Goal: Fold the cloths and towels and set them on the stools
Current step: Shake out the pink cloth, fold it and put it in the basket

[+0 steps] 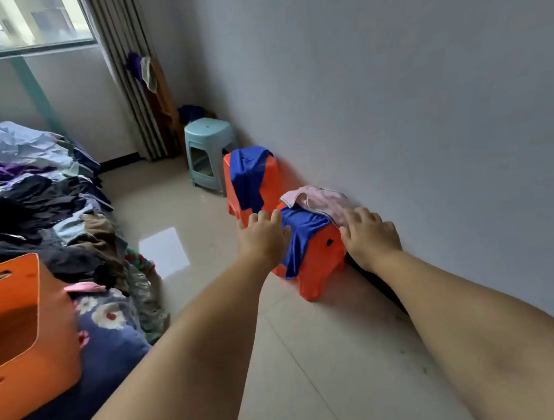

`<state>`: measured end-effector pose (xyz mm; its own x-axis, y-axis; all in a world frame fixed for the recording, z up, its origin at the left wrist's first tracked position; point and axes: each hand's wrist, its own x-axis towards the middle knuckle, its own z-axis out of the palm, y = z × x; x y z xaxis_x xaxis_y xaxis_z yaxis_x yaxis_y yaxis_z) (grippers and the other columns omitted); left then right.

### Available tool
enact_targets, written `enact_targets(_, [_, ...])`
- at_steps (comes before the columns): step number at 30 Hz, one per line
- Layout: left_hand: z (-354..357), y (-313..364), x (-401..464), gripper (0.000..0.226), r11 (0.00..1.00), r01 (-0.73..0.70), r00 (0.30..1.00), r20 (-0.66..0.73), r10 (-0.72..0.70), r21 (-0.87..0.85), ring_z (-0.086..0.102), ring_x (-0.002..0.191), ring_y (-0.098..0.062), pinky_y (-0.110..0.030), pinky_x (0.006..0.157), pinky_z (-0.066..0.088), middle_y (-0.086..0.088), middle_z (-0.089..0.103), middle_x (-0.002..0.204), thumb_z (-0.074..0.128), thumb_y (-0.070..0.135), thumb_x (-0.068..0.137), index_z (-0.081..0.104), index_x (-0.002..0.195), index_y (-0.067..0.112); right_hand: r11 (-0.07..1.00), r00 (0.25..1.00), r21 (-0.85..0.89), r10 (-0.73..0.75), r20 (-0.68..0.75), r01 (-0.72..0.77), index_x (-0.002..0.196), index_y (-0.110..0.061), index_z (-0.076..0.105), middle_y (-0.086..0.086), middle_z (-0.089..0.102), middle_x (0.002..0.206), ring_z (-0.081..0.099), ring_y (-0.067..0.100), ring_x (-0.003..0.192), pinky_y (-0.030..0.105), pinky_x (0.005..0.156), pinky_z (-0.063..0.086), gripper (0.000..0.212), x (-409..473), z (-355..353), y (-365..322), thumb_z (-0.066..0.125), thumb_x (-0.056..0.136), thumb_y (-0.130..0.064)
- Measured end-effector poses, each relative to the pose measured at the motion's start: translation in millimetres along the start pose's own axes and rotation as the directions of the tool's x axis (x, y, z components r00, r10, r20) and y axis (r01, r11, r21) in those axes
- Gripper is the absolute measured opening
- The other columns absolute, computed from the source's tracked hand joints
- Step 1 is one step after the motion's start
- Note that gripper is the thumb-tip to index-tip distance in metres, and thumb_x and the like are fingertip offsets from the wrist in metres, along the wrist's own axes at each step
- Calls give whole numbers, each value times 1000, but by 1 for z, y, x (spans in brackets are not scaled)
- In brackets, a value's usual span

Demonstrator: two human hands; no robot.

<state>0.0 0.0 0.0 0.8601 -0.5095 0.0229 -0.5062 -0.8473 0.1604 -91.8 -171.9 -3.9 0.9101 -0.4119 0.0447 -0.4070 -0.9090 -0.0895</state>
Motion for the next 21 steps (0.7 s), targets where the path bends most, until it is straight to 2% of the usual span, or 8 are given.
enact_targets(7, [15, -15, 84, 47, 999, -22, 1000, 18, 21, 34, 44, 125, -31, -46, 105, 31, -12, 47, 136, 30, 39, 98, 34, 139, 16, 999, 1000, -43, 30, 5, -29, 138, -18, 35, 10, 38, 143, 44, 29, 124, 44, 96, 39, 43, 83, 12, 5, 27, 99, -36])
enact_targets(13, [21, -33, 224, 42, 999, -18, 1000, -10, 18, 50, 48, 117, -31, -44, 100, 36, -11, 53, 127, 32, 41, 98, 42, 129, 15, 998, 999, -59, 28, 18, -27, 139, -17, 32, 10, 38, 141, 43, 29, 124, 41, 95, 39, 44, 222, 25, 3, 27, 100, -35])
enact_targets(21, [23, -60, 381, 41, 999, -15, 999, 52, 14, 29, 50, 115, -30, -42, 97, 38, -10, 56, 122, 30, 40, 99, 46, 127, 13, 999, 998, -13, 38, 59, -37, 139, -16, 31, 12, 41, 139, 48, 31, 119, 39, 90, 42, 43, 377, 30, -4, 26, 100, -32])
